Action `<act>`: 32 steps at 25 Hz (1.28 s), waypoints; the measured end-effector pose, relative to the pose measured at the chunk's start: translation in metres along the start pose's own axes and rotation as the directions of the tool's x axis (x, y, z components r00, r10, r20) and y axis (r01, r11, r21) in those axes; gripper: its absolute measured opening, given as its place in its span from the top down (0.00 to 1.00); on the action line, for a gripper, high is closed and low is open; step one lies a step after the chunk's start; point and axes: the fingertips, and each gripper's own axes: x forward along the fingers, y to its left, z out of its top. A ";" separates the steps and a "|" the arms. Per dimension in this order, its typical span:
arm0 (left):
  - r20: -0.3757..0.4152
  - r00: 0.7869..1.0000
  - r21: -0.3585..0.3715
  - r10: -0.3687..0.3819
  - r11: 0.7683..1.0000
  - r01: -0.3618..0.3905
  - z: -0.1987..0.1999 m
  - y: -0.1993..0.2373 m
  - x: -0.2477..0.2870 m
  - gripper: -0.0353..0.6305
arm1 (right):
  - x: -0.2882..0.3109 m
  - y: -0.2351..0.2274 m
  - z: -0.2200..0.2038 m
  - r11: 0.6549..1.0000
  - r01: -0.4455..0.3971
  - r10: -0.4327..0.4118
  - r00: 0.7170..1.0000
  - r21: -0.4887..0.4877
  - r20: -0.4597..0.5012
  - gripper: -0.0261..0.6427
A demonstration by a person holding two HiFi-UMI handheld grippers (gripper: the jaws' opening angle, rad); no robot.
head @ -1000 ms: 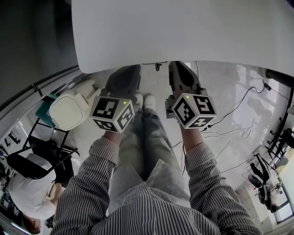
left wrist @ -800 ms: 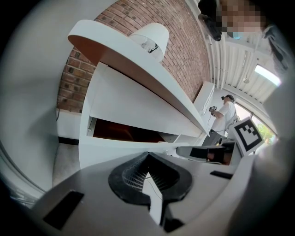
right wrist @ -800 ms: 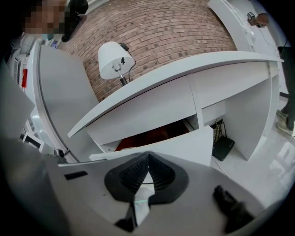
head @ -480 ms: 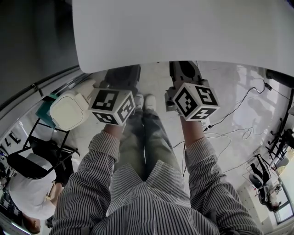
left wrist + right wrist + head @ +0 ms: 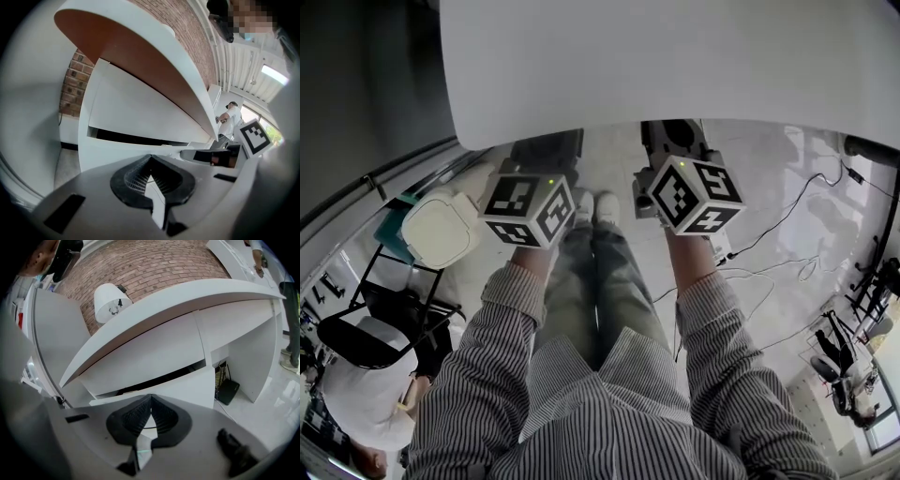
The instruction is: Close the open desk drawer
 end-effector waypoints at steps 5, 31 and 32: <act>0.001 1.000 0.011 -0.009 1.000 0.009 0.000 -0.005 0.000 0.93 | -0.002 -0.001 -0.002 1.000 0.012 -0.011 1.000 -0.011 0.020 0.94; 0.018 1.000 0.034 0.011 0.999 -0.012 0.004 -0.039 -0.055 0.93 | -0.061 0.028 0.000 1.000 -0.011 0.011 1.000 -0.028 0.004 0.94; 0.024 1.000 0.038 0.006 0.999 -0.007 0.009 -0.046 -0.058 0.93 | -0.069 0.028 0.004 1.000 -0.009 0.009 1.000 -0.025 0.010 0.94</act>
